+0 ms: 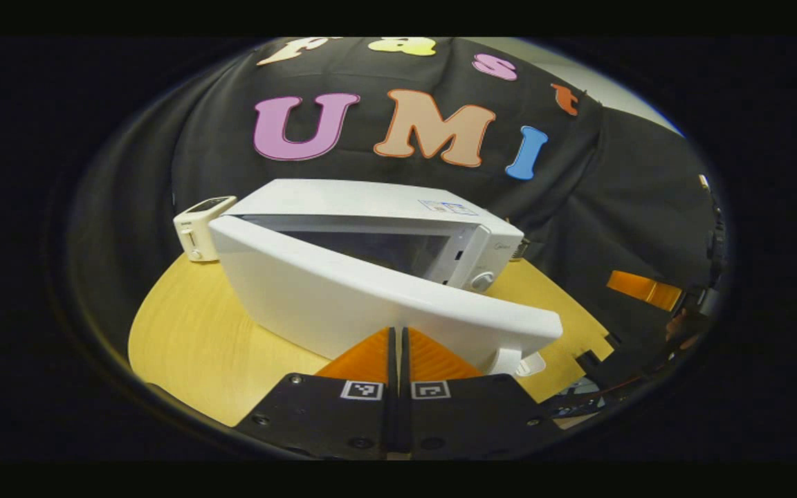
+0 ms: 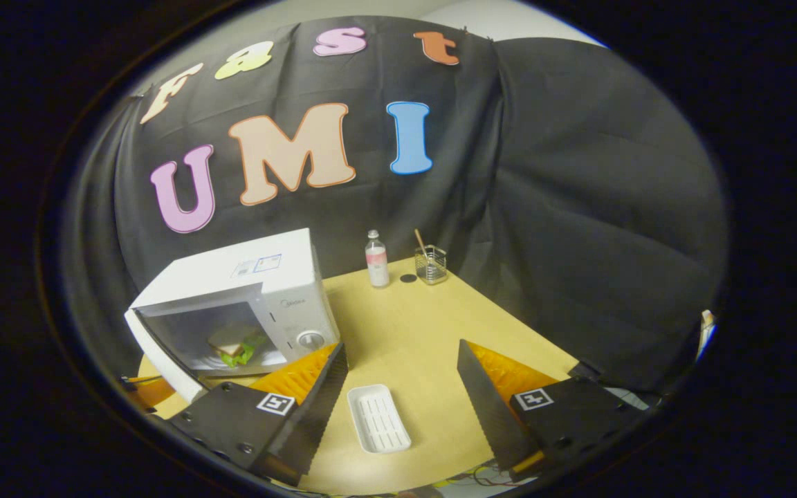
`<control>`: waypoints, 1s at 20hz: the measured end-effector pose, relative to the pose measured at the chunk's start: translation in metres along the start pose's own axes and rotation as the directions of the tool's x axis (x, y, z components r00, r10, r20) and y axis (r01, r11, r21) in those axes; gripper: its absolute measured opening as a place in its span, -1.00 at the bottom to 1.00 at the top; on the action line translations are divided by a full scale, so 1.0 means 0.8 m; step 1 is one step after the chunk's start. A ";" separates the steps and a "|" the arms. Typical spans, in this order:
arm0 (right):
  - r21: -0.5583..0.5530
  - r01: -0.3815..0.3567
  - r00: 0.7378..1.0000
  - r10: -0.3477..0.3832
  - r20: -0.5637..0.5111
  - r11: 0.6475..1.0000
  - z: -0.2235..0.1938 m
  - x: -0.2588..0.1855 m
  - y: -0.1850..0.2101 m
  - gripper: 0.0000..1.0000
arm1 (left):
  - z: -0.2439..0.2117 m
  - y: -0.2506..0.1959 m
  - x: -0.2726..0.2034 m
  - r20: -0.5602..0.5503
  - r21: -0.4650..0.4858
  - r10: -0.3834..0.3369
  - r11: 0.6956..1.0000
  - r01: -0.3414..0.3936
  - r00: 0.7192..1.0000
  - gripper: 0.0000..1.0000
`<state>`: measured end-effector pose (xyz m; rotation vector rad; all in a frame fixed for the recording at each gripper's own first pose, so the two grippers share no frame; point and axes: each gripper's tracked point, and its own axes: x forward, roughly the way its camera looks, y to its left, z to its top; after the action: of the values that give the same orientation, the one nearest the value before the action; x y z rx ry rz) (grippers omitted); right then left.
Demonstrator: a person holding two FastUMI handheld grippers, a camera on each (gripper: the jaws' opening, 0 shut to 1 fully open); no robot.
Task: Open the microwave oven with the left hand, put the food in, and close the microwave oven.
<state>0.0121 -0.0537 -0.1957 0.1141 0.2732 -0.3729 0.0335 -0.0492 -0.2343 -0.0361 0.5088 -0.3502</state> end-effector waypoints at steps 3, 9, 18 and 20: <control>-0.027 -0.041 0.999 0.041 -0.013 0.999 0.003 0.020 -0.001 0.83 | 0.003 -0.017 0.024 -0.004 -0.010 0.019 1.000 -0.019 1.000 -0.94; -0.074 -0.144 0.989 0.141 -0.049 0.987 -0.005 0.045 0.008 0.97 | 0.021 -0.032 0.070 0.007 -0.056 0.087 0.995 -0.087 0.996 -1.00; -0.089 -0.249 0.966 0.241 -0.091 0.964 0.005 0.062 0.003 0.84 | 0.058 -0.041 0.106 0.057 -0.030 0.195 0.981 -0.194 0.979 -0.99; -0.091 -0.265 0.962 0.257 -0.093 0.960 0.005 0.062 0.001 0.84 | 0.064 -0.043 0.114 0.068 -0.027 0.208 0.978 -0.207 0.976 -1.00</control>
<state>0.0578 -0.0708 -0.2060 0.0628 0.3516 -0.0909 0.1212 -0.1149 -0.2284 -0.0137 0.4419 -0.1388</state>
